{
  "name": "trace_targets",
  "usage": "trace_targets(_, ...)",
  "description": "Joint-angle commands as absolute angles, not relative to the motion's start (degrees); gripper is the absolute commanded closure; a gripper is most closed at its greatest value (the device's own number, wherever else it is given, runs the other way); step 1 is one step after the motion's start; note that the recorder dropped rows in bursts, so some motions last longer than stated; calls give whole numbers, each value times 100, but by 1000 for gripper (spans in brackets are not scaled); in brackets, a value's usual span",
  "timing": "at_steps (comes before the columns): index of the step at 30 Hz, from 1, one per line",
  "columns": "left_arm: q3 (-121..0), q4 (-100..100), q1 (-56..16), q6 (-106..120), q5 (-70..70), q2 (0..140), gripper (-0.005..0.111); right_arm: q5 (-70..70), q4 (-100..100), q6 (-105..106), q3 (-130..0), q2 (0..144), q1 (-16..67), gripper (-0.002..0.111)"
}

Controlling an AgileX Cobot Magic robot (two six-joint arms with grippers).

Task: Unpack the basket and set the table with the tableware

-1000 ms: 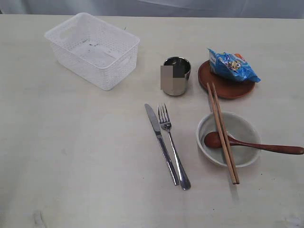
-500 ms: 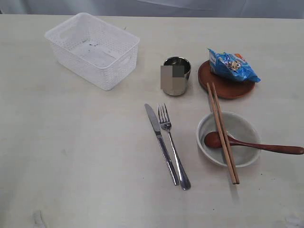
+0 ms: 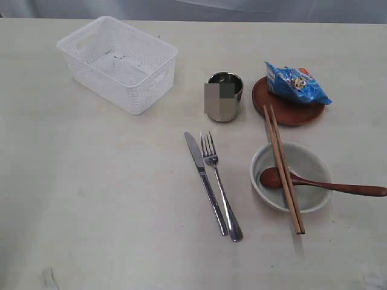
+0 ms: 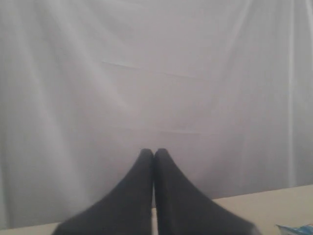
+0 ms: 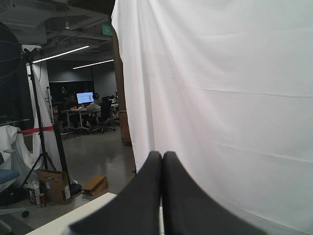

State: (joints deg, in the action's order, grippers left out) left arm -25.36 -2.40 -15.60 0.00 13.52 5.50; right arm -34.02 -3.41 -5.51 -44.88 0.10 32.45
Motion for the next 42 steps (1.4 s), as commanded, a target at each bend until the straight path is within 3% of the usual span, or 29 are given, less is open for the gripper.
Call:
trace_targets(1,-2329,-262,-818,34,1433,346,107,-3368,-316,-556,-4461,0,3207,109)
trace_targets(6,-1787,-262,-322,-175,1202,105,107,-3368,-316,-545,-4461,0,3207,109)
trace_targets(30,0,-174,-322,-175,312,0,107,-3354,-316,-518,-4461,0,3207,109)
trace_targets(42,0,537,-831,-164,1374,0,107,-3354,-316,-574,-4461,0,3207,109)
